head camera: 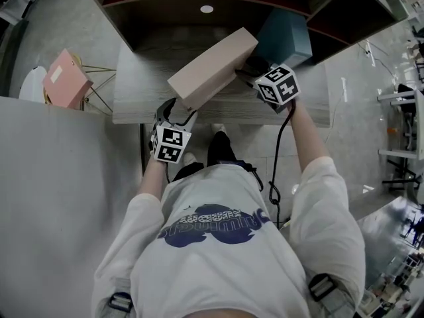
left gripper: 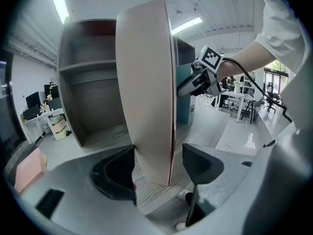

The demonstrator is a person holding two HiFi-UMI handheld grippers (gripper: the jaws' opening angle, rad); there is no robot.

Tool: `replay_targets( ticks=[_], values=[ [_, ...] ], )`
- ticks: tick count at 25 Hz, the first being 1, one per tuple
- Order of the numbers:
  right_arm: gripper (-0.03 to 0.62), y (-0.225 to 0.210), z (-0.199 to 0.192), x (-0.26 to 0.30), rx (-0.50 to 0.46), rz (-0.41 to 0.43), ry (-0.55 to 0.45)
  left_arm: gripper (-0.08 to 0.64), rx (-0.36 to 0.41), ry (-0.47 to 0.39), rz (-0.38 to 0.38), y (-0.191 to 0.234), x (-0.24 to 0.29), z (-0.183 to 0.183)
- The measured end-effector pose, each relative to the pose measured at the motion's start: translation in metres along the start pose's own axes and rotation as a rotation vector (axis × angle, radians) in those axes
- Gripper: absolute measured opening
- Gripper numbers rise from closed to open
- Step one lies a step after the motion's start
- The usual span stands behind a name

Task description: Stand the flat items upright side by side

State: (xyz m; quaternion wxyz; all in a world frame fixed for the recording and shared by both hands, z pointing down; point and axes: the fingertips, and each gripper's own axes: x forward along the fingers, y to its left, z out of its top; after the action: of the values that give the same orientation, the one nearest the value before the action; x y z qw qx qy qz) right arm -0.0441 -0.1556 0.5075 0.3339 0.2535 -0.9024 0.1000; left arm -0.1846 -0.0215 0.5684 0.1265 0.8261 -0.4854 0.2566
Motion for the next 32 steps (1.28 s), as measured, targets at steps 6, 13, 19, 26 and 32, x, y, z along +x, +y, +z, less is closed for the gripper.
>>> replay_targets(
  ticks=[6, 13, 19, 26, 32],
  values=[
    [0.217, -0.006, -0.002, -0.008, 0.03, -0.063, 0.01, 0.314, -0.022, 0.002, 0.01, -0.006, 0.005, 0.006],
    [0.286, 0.013, -0.007, -0.043, 0.195, -0.106, -0.059, 0.314, -0.036, 0.007, 0.022, -0.008, 0.009, 0.008],
    [0.333, 0.074, 0.016, -0.066, 0.413, -0.062, -0.143, 0.314, -0.015, 0.008, 0.008, -0.012, 0.012, 0.011],
    [0.377, 0.144, 0.057, -0.044, 0.451, -0.02, -0.168, 0.314, 0.014, 0.011, -0.049, -0.02, 0.016, 0.014],
    [0.38, 0.146, 0.058, -0.027, 0.441, -0.099, -0.134, 0.314, 0.06, 0.009, -0.114, -0.034, 0.018, 0.017]
  ],
)
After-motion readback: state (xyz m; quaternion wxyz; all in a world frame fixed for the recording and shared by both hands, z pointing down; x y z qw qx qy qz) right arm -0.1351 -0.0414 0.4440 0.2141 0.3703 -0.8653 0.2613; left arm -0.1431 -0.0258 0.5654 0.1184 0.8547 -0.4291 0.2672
